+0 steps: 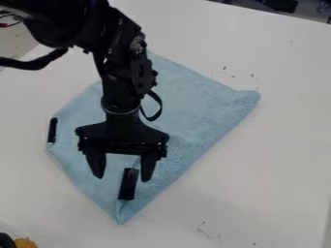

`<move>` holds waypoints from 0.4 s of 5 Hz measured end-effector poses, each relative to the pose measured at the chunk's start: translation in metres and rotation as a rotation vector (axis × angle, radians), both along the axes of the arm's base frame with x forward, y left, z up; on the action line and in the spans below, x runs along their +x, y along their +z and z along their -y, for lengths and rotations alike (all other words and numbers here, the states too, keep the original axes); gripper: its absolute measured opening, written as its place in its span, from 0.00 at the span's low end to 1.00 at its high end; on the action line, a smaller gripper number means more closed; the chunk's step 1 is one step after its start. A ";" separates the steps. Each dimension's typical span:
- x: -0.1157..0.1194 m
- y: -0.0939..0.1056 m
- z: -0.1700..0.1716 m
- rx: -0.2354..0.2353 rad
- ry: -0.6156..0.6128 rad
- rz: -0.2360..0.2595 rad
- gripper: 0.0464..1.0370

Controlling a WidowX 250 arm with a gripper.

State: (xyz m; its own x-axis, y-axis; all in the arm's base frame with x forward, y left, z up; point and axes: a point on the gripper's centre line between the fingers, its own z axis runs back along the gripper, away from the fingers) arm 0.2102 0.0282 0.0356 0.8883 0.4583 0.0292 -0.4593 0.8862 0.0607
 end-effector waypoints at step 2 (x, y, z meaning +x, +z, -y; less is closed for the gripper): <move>0.010 -0.021 -0.004 -0.017 -0.031 -0.024 0.96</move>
